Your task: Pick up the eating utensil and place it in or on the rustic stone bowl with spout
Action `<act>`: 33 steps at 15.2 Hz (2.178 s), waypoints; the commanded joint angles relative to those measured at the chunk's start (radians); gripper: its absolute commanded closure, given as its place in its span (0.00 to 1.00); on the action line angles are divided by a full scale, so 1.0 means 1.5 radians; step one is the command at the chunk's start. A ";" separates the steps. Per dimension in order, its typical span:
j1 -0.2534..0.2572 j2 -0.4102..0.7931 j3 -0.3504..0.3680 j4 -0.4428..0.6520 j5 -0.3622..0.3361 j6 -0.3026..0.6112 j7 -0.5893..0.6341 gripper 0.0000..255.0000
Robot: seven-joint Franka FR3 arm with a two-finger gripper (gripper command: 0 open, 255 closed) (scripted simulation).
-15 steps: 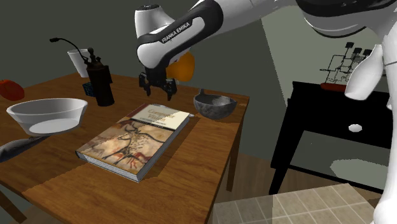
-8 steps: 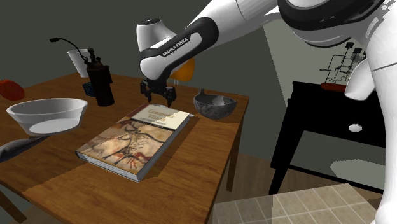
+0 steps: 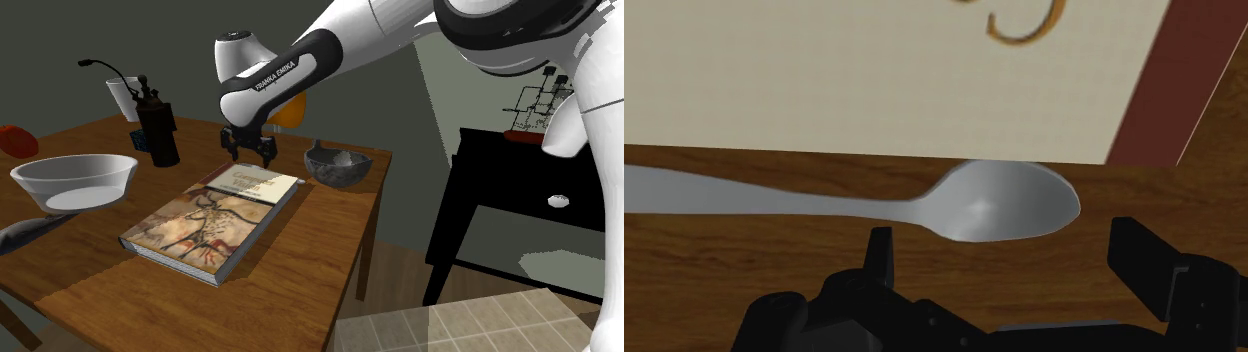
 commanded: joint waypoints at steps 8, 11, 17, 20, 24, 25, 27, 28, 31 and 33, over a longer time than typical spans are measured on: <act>0.000 0.000 0.000 0.000 0.000 0.000 0.000 1.00; -0.001 -0.004 0.002 0.002 0.003 -0.006 -0.003 1.00; -0.006 -0.026 0.015 0.020 0.021 -0.043 -0.019 1.00; -0.008 -0.036 0.020 0.031 0.030 -0.063 -0.027 1.00; -0.009 -0.048 0.026 0.049 0.041 -0.090 -0.038 1.00; -0.009 -0.050 0.028 0.054 0.043 -0.097 -0.041 1.00; -0.009 -0.055 0.031 0.064 0.048 -0.111 -0.046 1.00; -0.009 -0.057 0.032 0.070 0.050 -0.119 -0.048 1.00; -0.008 -0.063 0.035 0.088 0.057 -0.141 -0.056 1.00; -0.007 -0.066 0.038 0.101 0.060 -0.156 -0.060 1.00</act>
